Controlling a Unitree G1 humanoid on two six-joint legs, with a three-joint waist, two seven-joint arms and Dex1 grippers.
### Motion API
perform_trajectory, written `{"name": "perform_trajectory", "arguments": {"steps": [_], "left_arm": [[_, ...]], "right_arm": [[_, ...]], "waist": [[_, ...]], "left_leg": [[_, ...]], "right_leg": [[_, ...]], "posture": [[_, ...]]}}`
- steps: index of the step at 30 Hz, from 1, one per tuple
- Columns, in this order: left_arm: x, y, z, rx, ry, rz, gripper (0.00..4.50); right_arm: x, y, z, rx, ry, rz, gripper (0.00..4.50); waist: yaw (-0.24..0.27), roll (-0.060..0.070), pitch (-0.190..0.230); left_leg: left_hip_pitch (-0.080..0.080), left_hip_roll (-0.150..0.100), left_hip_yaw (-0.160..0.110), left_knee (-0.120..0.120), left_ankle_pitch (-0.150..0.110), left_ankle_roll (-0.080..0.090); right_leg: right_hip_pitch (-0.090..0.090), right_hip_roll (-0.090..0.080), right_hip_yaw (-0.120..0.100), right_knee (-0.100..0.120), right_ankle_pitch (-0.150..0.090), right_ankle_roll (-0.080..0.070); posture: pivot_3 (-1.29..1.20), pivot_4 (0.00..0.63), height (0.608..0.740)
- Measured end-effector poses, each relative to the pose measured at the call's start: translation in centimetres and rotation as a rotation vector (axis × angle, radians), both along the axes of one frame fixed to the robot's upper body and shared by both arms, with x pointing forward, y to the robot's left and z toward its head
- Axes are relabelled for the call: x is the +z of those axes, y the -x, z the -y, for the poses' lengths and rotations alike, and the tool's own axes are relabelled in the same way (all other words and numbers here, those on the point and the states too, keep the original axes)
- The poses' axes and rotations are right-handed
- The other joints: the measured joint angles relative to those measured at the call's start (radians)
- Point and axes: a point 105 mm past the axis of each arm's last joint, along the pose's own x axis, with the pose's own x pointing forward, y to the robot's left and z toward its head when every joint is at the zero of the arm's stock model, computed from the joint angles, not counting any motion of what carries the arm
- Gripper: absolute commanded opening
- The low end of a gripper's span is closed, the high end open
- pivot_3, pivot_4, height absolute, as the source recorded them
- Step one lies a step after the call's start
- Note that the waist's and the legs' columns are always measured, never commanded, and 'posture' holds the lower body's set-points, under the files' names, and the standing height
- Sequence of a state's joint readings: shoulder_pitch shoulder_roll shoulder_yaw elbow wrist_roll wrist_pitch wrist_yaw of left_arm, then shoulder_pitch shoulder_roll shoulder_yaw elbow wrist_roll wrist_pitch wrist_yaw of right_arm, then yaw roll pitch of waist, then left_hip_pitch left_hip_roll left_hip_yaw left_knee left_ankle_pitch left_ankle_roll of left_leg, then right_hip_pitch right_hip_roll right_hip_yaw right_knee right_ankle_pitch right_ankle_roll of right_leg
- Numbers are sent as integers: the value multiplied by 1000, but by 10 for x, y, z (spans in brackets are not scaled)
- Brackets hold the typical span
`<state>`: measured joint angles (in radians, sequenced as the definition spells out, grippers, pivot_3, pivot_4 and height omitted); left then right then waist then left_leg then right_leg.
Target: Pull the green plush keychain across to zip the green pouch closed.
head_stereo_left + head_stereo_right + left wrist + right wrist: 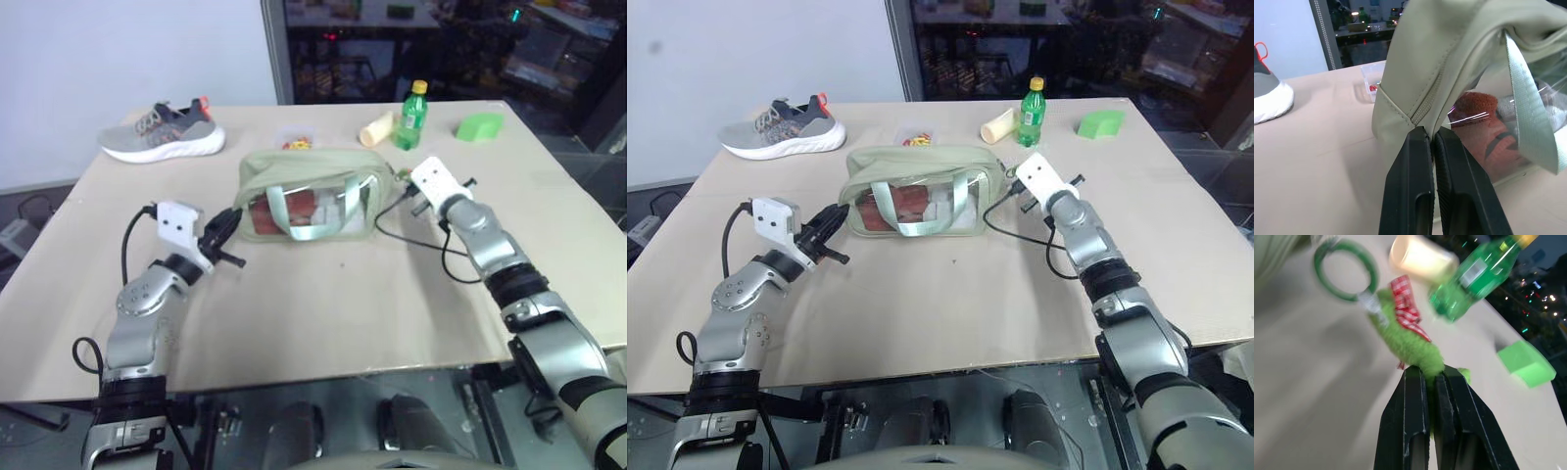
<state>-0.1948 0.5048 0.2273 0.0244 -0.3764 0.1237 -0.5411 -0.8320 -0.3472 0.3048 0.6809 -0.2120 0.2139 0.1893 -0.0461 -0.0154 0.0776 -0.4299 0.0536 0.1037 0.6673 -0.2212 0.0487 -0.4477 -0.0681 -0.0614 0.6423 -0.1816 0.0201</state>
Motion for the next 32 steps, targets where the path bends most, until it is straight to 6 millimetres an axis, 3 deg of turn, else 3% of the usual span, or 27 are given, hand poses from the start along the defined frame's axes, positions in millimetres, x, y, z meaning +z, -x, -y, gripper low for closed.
{"name": "perform_trajectory", "arguments": {"steps": [4, 11, 14, 17, 21, 25, 32], "left_arm": [[-2, 0, 0, 1, 3, -14, 0], [-4, 0, -3, 2, 38, -36, 0], [0, 10, -2, -40, 101, -35, 929], [10, 31, 2, -118, 134, -27, 2259], [11, 60, -3, -175, 86, -77, 4340], [6, 81, -11, -183, 47, -140, 4474], [6, 99, -23, -185, 42, -190, 4474]], "right_arm": [[-22, 5, -6, 51, 139, -35, 89], [-43, 18, -29, 229, 277, -51, 89], [-40, 30, -35, 243, 58, -102, 1023], [-36, 56, -25, 275, -148, -190, 2372], [6, 92, 6, 302, -318, -185, 4479], [46, 128, 27, 334, -403, -149, 4500], [53, 165, 39, 350, -416, -216, 4500]], "waist": [[-1, 0, -13], [-14, 0, -22], [-16, 0, -23], [-10, 0, -22], [4, 1, -22], [8, 1, -23], [9, 1, -23]], "left_leg": [[2, 1, 1, 0, 0, 0], [4, 1, 1, 0, 0, 0], [3, 2, 0, 0, 0, 0], [1, 2, -2, 0, 0, 0], [2, 2, -4, 0, -3, -2], [6, 4, -4, 0, -4, -4], [9, 4, -4, 0, -5, -5]], "right_leg": [[1, 2, 2, 0, 0, 0], [2, 2, 4, 1, -2, 3], [1, 2, 4, 1, 0, 0], [0, 1, 4, 1, 0, 0], [0, 1, 4, -1, -5, 0], [2, 1, 3, 0, -5, -1], [4, -2, 3, 0, -5, 0]], "posture": [[0, 0, 740], [0, 0, 740], [0, 0, 740], [0, 0, 740], [0, 0, 740], [0, 0, 740], [0, 0, 740]]}}
